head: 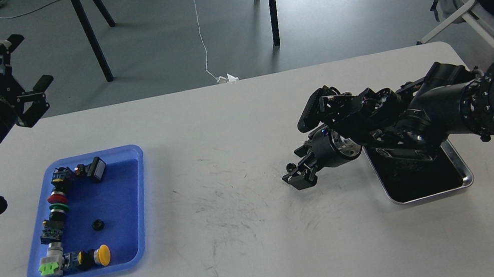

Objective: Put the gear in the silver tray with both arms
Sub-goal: 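Lower the right gripper onto the black gear and grasp it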

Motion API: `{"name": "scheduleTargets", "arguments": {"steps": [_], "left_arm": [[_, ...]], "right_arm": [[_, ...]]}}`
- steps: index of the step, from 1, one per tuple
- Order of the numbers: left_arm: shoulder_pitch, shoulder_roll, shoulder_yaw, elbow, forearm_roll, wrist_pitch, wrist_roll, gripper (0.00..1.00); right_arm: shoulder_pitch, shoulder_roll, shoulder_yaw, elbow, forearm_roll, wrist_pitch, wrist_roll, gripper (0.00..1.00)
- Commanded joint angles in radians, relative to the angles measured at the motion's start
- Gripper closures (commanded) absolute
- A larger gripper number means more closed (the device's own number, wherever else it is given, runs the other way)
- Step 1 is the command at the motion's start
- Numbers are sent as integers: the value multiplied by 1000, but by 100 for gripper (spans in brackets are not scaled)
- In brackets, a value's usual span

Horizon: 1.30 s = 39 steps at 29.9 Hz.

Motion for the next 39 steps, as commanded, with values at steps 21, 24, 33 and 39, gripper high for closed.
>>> {"name": "scheduleTargets", "arguments": {"steps": [21, 24, 33, 39], "left_arm": [[9, 11, -22, 0, 0, 0, 0, 1], [9, 14, -22, 0, 2, 0, 0, 1], [15, 20, -22, 0, 0, 0, 0, 1], [17, 20, -22, 0, 0, 0, 0, 1]], "right_arm": [[-17, 0, 3, -14, 1, -37, -2, 48], [-20, 0, 8, -14, 1, -43, -2, 48], [-23, 0, 9, -11, -1, -44, -2, 55], [-23, 0, 6, -11, -4, -41, 0, 66]]}}
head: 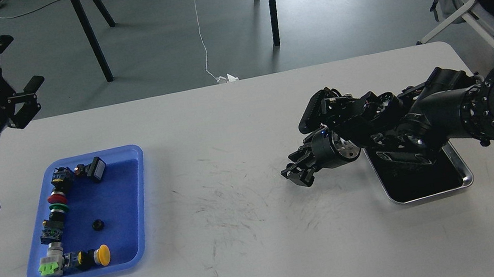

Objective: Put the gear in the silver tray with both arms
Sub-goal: 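Lower the right gripper onto the black gear and grasp it, then lift the black gear with the right gripper over the silver tray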

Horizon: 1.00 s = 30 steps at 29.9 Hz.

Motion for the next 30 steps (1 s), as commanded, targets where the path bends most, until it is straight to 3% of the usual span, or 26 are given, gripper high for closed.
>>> {"name": "scheduleTargets", "arguments": {"steps": [1, 7, 11, 16, 30], "left_arm": [[1, 0, 0, 0, 0, 0, 0, 1], [3, 0, 0, 0, 0, 0, 0, 1], [1, 1, 0, 0, 0, 0, 0, 1], [7, 0, 0, 0, 0, 0, 0, 1], [10, -16, 0, 0, 1, 0, 0, 1]], "right_arm": [[0, 0, -3, -1, 0, 1, 1, 69], [0, 0, -6, -4, 0, 1, -1, 71], [5, 0, -7, -4, -2, 3, 1, 84], [24, 0, -9, -1, -2, 7, 13, 89], [222, -2, -15, 93, 1, 66, 23, 89]]}}
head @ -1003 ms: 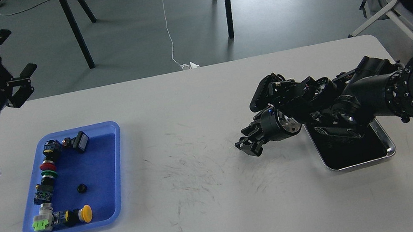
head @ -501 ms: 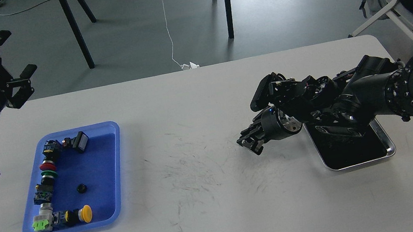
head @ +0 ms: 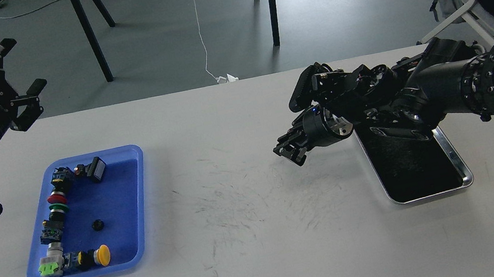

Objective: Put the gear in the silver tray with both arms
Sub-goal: 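Lift the black gear with the right gripper over the silver tray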

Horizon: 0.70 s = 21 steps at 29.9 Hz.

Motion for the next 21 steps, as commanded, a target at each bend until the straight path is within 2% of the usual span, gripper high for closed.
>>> {"name": "scheduleTargets", "arguments": {"steps": [1, 14, 21], "left_arm": [[2, -5, 0, 0, 0, 0, 0, 1], [6, -28, 2, 0, 0, 0, 0, 1], [6, -28, 2, -2, 0, 0, 0, 1]], "right_arm": [[50, -30, -2, 50, -6, 22, 0, 89], [65, -342, -49, 158, -181, 27, 0, 89], [21, -417, -49, 159, -219, 27, 0, 89]]}}
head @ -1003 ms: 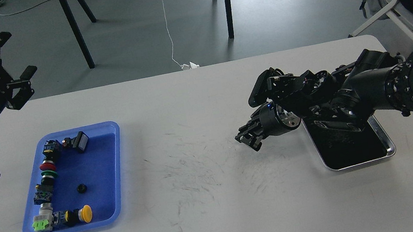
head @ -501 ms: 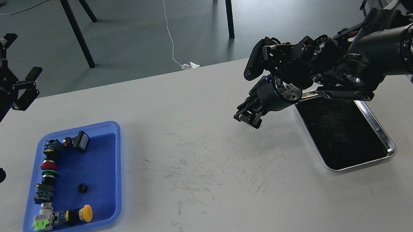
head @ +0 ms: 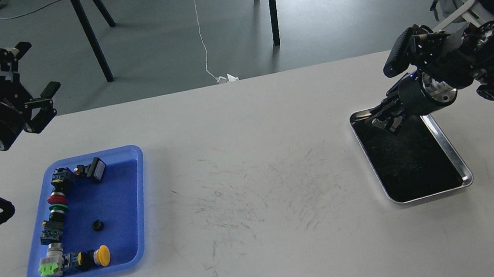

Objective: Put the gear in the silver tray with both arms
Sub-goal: 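Lift the black gear with the right gripper over the silver tray, then lower the gear into the silver tray and open the right gripper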

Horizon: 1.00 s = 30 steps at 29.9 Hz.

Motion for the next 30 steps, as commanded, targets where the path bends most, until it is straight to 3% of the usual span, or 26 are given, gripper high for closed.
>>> {"name": "scheduleTargets", "arguments": {"steps": [1, 25, 30], "left_arm": [[2, 0, 0, -1, 0, 0, 0, 1], [14, 3, 0, -3, 2, 0, 0, 1], [14, 3, 0, -3, 2, 0, 0, 1]], "right_arm": [[-31, -15, 1, -9, -10, 0, 0, 89], [-121, -15, -1, -93, -17, 0, 0, 87], [-121, -15, -1, -93, -16, 0, 0, 76]]}}
